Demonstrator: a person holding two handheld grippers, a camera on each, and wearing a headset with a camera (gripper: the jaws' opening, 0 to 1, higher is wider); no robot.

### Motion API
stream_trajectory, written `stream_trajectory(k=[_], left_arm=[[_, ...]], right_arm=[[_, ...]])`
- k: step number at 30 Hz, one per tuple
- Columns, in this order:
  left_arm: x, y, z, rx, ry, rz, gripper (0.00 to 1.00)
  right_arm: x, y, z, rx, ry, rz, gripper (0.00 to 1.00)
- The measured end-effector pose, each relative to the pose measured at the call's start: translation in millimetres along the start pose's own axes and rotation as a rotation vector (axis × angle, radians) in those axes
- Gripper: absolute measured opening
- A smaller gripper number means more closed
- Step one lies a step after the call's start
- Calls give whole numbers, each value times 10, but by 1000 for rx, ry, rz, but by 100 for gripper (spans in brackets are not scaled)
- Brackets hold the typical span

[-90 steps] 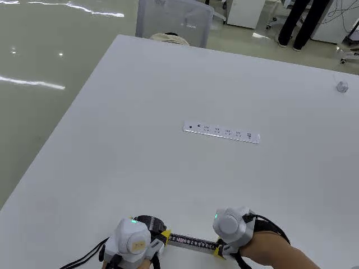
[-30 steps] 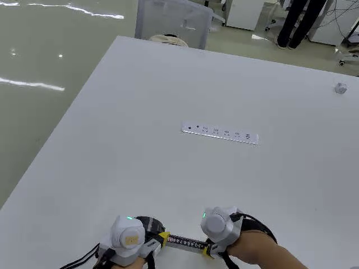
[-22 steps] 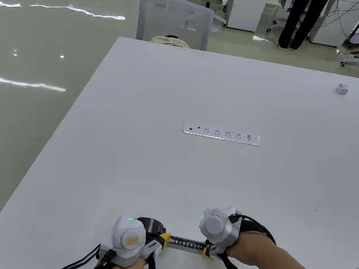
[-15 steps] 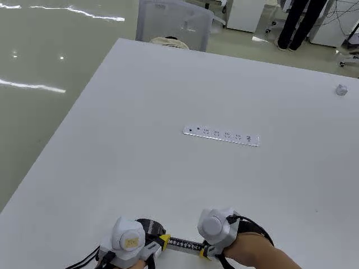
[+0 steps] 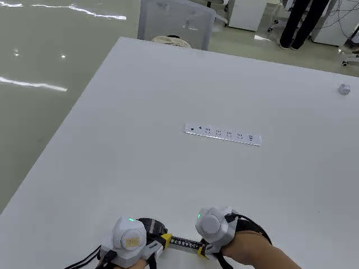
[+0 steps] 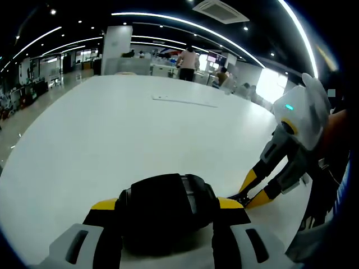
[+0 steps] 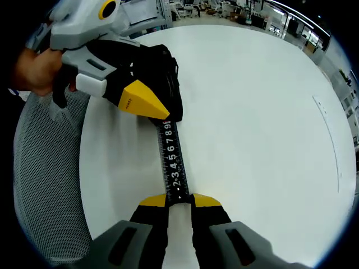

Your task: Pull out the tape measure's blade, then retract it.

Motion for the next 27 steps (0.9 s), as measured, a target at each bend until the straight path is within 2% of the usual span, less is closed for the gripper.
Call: stream_trajectory(k=[19, 23, 27], left_arm=[[-4, 5, -2, -5, 3, -3, 62], [-3, 9, -1, -3, 4, -6, 62], [-1, 16, 3, -3, 5, -6, 62]], right_arm=[[-9, -66, 134, -31, 18, -2, 15], [-15, -72, 160, -45, 2, 3, 15], [-10, -71, 190, -34, 23, 9, 15]])
Point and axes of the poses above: the centre of the closed fingertips' face, and the gripper's own axes: y roughly backward along the fingers, x roughly to its left, z roughly out of its top, the point moved 5 cm from there along y, roughly backward along the fingers, and after that the axes turned 14 degrees about y, right-handed, at the moved point
